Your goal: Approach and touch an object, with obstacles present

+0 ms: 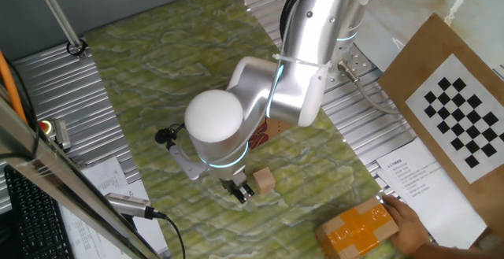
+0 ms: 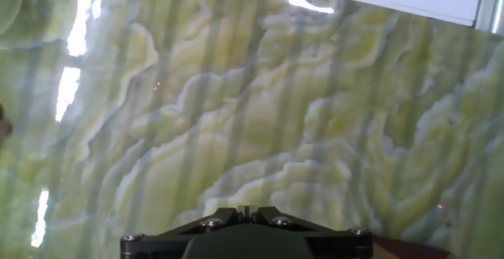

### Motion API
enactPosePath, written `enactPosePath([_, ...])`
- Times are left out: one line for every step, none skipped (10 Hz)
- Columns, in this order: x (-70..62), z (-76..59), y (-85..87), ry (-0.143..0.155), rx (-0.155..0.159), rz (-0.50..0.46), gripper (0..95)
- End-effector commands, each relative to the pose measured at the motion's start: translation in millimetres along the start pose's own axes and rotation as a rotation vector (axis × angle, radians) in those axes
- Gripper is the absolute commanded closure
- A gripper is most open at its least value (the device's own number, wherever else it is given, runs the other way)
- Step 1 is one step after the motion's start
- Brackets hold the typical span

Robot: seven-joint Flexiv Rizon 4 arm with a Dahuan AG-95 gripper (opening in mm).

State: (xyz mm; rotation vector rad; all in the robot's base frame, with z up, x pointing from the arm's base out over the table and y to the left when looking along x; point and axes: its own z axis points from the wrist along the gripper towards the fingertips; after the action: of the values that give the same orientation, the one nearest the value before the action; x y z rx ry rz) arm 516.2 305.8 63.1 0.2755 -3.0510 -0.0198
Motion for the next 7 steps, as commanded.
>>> enactPosePath([5.9,7.8,2.6,0.000,0.001,0.009,95.0])
enactPosePath([7.6,9.4,2.2,0.000,0.001,0.011,95.0])
enactPosePath([12.4,14.0,0.0,0.002,0.001,0.009,95.0])
enactPosePath([17.6,18.2,-2.4,0.002,-0.004,0.008,95.0])
enactPosePath([19.4,19.1,-2.6,0.003,-0.006,0.009,95.0])
enactPosePath([25.9,21.8,-1.0,0.007,-0.012,0.018,95.0])
enactPosePath([30.4,24.1,-0.1,0.009,-0.011,0.022,95.0])
